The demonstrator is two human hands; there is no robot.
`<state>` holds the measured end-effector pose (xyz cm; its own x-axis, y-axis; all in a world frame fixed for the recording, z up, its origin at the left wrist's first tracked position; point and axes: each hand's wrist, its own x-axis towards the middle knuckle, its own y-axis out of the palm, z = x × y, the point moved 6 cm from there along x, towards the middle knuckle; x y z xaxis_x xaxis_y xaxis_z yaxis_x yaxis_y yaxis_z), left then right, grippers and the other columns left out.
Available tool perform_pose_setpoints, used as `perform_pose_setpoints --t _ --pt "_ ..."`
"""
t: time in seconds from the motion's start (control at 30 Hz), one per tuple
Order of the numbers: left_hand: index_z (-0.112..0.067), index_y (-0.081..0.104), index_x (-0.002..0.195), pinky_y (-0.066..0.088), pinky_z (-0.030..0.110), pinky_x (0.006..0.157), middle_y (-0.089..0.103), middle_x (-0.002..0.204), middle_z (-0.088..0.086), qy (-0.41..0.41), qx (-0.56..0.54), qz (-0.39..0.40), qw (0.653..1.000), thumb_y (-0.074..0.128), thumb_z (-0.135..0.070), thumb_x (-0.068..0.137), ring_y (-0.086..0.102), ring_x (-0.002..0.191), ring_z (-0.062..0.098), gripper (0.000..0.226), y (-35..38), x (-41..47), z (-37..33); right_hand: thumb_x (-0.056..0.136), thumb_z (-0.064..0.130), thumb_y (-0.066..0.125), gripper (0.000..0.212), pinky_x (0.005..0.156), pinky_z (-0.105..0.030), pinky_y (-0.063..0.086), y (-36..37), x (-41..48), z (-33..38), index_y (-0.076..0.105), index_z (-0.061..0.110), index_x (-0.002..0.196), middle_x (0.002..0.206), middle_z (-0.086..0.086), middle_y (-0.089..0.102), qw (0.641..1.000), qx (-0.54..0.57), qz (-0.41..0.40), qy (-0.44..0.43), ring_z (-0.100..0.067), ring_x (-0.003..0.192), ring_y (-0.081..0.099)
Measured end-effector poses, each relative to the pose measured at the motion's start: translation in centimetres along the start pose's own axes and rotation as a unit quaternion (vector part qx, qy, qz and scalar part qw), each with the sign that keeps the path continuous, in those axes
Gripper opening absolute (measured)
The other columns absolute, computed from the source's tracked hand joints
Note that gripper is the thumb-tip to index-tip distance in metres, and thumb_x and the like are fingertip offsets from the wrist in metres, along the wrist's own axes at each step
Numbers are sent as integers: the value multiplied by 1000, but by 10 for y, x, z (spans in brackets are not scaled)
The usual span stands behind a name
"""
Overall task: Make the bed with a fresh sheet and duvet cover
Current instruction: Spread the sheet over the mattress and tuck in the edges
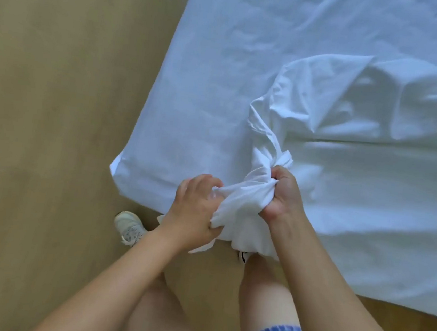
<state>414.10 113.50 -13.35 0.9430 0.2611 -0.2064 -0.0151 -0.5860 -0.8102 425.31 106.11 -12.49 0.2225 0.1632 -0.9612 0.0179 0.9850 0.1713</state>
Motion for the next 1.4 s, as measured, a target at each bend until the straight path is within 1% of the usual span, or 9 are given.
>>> perform_pose_setpoints --t 0.17,0.27,0.4,0.57,0.83,1.03,1.13,1.27,1.4 --pt "-23 41 69 30 24 54 46 67 -6 18 -108 319 941 43 -20 88 47 72 21 19 -5 -9 19 84 2 29 24 49 -21 47 2 0 -15 42 11 66 47 0 43 986 56 -91 -125 -14 45 50" --pt "-16 47 106 44 33 66 60 93 4 -4 -63 373 926 42 -22 90 54 85 29 18 -22 -42 67 78 4 41 16 50 -21 43 22 11 -55 41 13 64 50 1 40 975 86 -130 -157 -14 49 46" --pt "-15 33 100 36 35 60 61 100 14 -59 28 408 911 44 -20 91 56 88 36 15 -41 -64 138 87 2 44 17 60 -24 43 46 27 -104 57 12 81 68 2 52 952 67 -232 -189 -14 64 52" --pt "-19 38 127 45 31 82 57 115 -2 -83 122 622 769 66 -43 79 56 105 21 61 -38 -33 187 93 10 45 36 82 -27 39 67 54 -133 49 9 129 119 -13 61 917 -181 -316 -161 -31 109 56" --pt "-17 42 137 42 35 92 56 122 0 -227 -133 497 827 40 -46 98 53 112 18 49 -50 138 120 88 2 43 24 68 -24 34 83 22 -120 59 6 106 91 -8 63 906 -225 -330 -140 -30 92 59" --pt "-21 59 123 49 40 96 68 117 3 -227 -404 548 696 49 -65 83 64 107 21 60 -7 211 -7 83 -2 42 20 52 -25 31 98 7 -109 45 16 73 65 3 49 896 -208 -372 -127 -21 66 48" --pt "-9 62 92 53 32 74 68 84 7 -210 -416 478 745 62 -21 85 66 78 24 13 -14 270 -27 81 -2 41 18 49 -20 28 110 12 -104 47 15 77 65 5 46 876 -203 -433 -61 -15 61 45" --pt "-16 57 79 41 25 54 58 73 3 -93 -296 394 865 55 0 76 54 64 21 16 -78 327 -2 87 12 47 19 71 -30 45 140 43 -73 51 16 105 99 0 55 878 -227 -422 0 -26 98 55" --pt "-19 60 80 47 28 62 62 76 -2 -21 -251 381 889 51 3 84 57 70 15 24 -145 340 41 73 55 68 116 110 -43 26 186 56 11 -16 24 148 156 -6 1 881 -222 -405 -105 -27 143 9"
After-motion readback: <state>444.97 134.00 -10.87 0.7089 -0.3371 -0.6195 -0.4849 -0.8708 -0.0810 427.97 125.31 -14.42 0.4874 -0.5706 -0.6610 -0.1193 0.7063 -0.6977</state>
